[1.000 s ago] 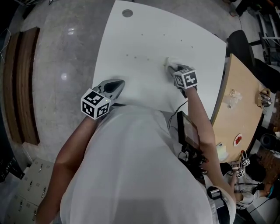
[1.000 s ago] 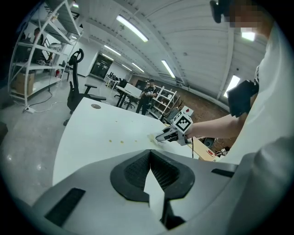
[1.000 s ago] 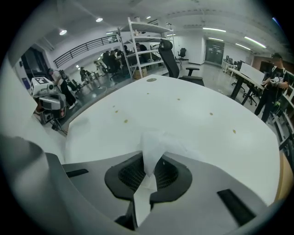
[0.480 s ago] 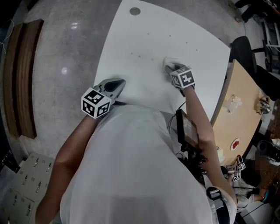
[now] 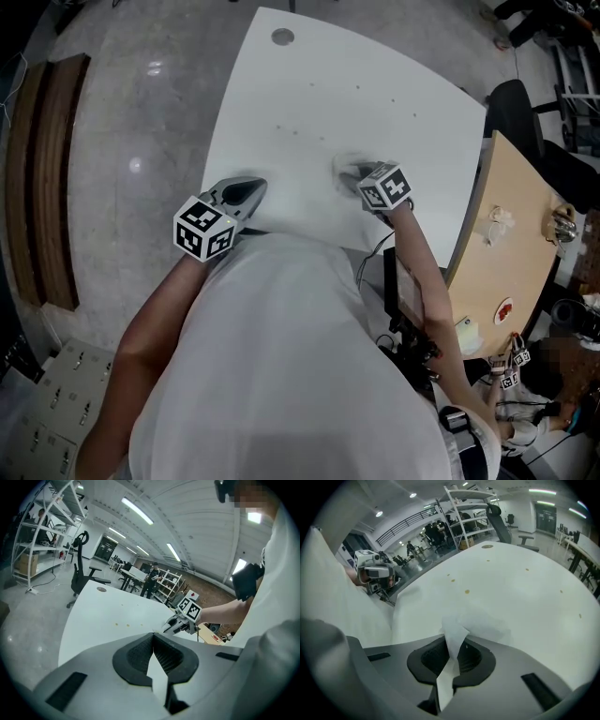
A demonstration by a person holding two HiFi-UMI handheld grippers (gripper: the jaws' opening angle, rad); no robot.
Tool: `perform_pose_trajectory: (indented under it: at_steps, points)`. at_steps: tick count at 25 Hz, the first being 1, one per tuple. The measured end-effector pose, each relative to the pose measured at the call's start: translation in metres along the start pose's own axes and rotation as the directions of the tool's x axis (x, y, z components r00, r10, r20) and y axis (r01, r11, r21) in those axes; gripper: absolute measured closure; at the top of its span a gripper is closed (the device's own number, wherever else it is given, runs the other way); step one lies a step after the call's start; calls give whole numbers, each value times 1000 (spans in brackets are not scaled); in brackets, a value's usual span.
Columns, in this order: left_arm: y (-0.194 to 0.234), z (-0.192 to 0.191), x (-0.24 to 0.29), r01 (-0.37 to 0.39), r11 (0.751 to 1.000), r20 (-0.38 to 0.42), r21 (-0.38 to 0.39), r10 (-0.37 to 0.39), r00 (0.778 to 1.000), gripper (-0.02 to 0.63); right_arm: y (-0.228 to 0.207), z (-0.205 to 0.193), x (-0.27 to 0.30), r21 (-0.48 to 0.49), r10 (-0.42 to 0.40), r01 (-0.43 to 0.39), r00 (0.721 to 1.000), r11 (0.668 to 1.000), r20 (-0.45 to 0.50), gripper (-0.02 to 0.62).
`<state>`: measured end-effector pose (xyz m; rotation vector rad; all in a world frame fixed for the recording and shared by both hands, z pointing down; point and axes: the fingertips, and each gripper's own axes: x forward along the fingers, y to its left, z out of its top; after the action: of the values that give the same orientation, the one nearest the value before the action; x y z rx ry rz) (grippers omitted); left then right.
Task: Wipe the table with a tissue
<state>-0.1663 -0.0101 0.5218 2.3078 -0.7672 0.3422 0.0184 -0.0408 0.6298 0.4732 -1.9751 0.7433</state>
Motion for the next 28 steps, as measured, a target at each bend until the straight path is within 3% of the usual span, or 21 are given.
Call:
perform_pose_trajectory:
  at_steps: [3,7,10,14,17,18,24,28]
  points:
    - [2,2,1,6,1000,5,3,-6,1000,598,-17,8,-21,13,-122,121,982,993,141,565]
    - [5,3,1,8,1000,4,4,-8,1000,598,-48,12,-57,231,-200,134,935,964,292,565]
    - [5,4,1,12,1000,7,5,-12,1000,598,-69,2,-70,348,-245,131,920,928,307,565]
    - [7,2,0,9,1000,14,-3,-9,1000,598,-84,-26,-71,461,-295,154,922,874,251,565]
    - [11,1,-5,1,1000,15,-14,-1,1000,598,-85,-45,-62,585,-268,82,933,807,239,565]
    - [12,0,-6,-1,1000,16,-18,1,1000,598,-81,-45,-57,597,-247,52,937,801,249,565]
    - [15,-2,-7,-3,1000,16,-22,3,1000,598,-29,-6,-17,446,-77,-46,964,894,255,565]
    - [16,-5,-10,-10,1000,19,-25,11,1000,598,-14,9,-3,451,-80,-38,967,892,240,565]
